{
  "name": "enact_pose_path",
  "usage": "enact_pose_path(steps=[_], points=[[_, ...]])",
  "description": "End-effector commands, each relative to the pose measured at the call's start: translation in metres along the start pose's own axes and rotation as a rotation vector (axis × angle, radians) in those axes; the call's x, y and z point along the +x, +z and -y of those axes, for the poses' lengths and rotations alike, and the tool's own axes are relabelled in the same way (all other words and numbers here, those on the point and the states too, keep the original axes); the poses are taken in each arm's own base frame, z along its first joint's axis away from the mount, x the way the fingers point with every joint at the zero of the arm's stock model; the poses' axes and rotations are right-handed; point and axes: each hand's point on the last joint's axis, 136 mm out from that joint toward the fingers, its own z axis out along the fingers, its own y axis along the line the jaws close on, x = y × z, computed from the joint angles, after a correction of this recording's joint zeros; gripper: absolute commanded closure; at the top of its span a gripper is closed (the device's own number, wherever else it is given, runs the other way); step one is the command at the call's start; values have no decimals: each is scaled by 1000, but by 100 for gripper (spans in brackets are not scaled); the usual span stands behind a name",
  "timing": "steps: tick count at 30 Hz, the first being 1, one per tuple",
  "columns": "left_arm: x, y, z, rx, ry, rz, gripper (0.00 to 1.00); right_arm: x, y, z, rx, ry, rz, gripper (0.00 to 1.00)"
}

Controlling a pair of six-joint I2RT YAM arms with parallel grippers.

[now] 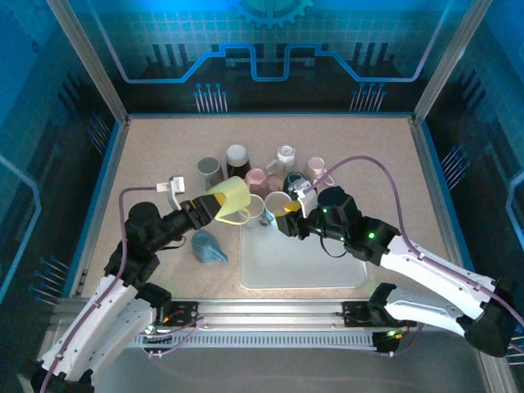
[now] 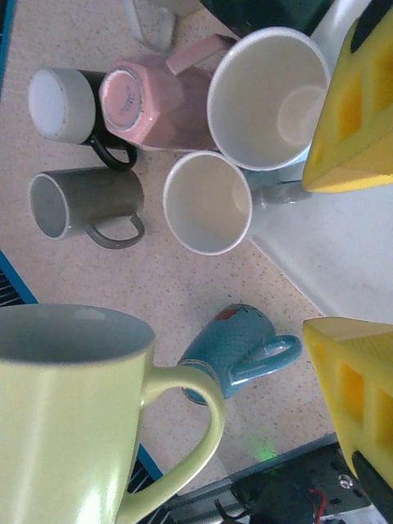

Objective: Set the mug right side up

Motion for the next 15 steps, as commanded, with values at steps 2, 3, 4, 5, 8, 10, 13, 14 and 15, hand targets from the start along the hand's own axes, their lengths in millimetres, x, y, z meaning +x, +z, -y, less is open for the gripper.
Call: enact_pose_path(steps=[2, 3, 4, 5, 8, 10, 13, 14, 15], points=[[-16, -13, 40, 209, 76, 105, 49, 0, -5, 6, 5, 12, 1, 55], [-14, -13, 38, 217, 72, 111, 49, 1, -7, 8, 1, 19, -4, 55], [-13, -13, 37, 227, 68, 117, 49, 1, -9, 8, -17, 31, -4, 54], [-13, -13, 36, 240, 62, 125, 49, 0, -11, 7, -48, 50, -2, 54], [-10, -13, 36, 284, 56, 142, 50, -4, -16, -2, -183, 123, 22, 50], [-9, -13, 36, 300, 60, 146, 50, -6, -15, -10, -279, 174, 23, 44], [-6, -12, 39, 325, 72, 132, 51, -7, -11, -24, -399, 222, 1, 35], [-5, -12, 39, 331, 75, 125, 52, -5, -9, -27, -425, 234, -16, 34], [-4, -11, 39, 333, 77, 121, 52, -3, -5, -29, -443, 252, -37, 33]])
